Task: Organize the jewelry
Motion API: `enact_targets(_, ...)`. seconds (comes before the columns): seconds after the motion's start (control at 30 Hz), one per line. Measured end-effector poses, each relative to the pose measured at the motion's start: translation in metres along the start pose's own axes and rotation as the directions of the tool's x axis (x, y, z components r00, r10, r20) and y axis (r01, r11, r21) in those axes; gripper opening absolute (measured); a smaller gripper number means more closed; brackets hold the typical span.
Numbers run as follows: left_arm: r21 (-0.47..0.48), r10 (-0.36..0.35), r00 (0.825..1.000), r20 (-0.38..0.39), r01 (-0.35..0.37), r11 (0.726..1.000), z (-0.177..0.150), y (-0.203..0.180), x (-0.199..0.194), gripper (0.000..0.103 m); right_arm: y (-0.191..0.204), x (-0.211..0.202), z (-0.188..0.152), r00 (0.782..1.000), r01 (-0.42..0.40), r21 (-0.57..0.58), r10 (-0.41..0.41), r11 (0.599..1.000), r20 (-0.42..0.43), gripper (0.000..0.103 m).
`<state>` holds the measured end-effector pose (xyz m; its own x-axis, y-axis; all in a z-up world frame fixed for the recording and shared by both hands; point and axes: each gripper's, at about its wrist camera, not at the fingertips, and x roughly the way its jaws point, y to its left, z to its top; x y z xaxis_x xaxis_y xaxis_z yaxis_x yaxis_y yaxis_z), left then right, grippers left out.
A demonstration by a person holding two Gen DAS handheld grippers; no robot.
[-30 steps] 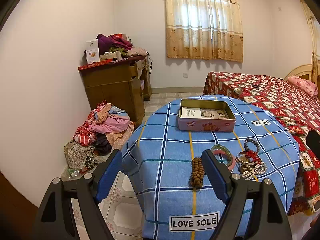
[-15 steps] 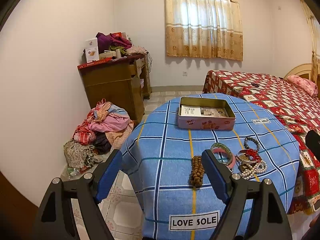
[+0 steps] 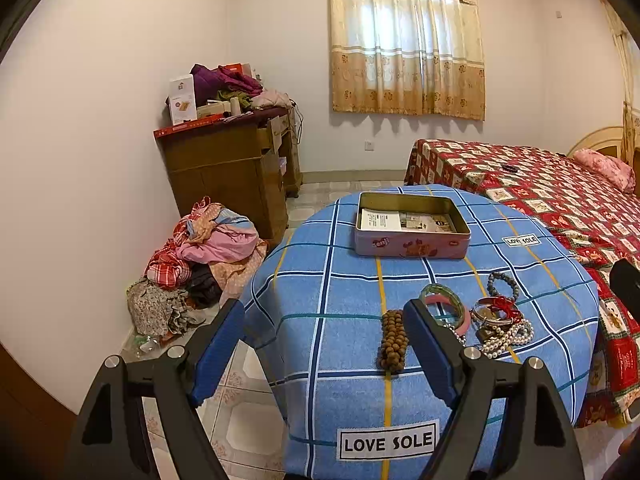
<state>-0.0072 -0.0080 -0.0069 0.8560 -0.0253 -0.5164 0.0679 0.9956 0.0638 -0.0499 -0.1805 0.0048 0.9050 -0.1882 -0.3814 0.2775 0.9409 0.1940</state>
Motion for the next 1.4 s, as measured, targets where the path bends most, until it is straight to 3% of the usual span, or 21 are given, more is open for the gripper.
enact_targets(0.33,0.007,-0.015,1.000,-0.023,0.015,1.000,-0.003,-0.001,0.008,0.082,0.001,0.004,-0.006,1.000,0.001,0.001,-0.001,1.000,-0.015,0.103)
enact_targets(0.57,0.002,-0.050,0.996,-0.076,0.050,0.999,-0.009,0.006,0.038,0.082,-0.003,0.023,-0.014,0.998,0.019,-0.017,-0.020,1.000,-0.062,0.103)
enact_targets(0.8,-0.023,-0.174,0.971,-0.163,0.173,0.985,-0.021,0.013,0.087,0.082,-0.012,0.053,-0.027,0.989,0.015,-0.017,-0.017,1.000,-0.144,0.103)
enact_targets(1.07,0.080,-0.287,0.927,-0.241,0.313,0.946,-0.025,-0.024,0.123,0.081,-0.012,0.089,-0.039,0.971,-0.013,-0.029,0.006,1.000,-0.237,0.084)
enact_targets(1.17,0.082,-0.316,0.909,-0.271,0.349,0.933,-0.027,-0.028,0.136,0.059,-0.013,0.098,-0.043,0.964,-0.032,-0.024,0.024,0.999,-0.266,0.081)
enact_targets(1.2,0.082,-0.331,0.894,-0.301,0.370,0.925,-0.029,-0.030,0.143,0.049,-0.012,0.100,-0.044,0.962,-0.035,-0.032,0.025,0.999,-0.271,0.081)
enact_targets(1.23,0.070,-0.351,0.876,-0.332,0.394,0.917,-0.032,-0.031,0.149,0.047,-0.010,0.103,-0.046,0.960,-0.046,-0.040,0.033,0.998,-0.278,0.081)
enact_targets(1.27,0.081,-0.352,0.887,-0.299,0.391,0.917,-0.033,-0.033,0.147,0.047,-0.009,0.106,-0.047,0.958,-0.056,-0.045,0.041,0.997,-0.283,0.081)
enact_targets(1.4,0.126,-0.344,0.893,-0.290,0.392,0.911,-0.035,-0.037,0.144,0.043,-0.002,0.116,-0.051,0.946,-0.106,-0.050,0.085,0.993,-0.313,0.081)
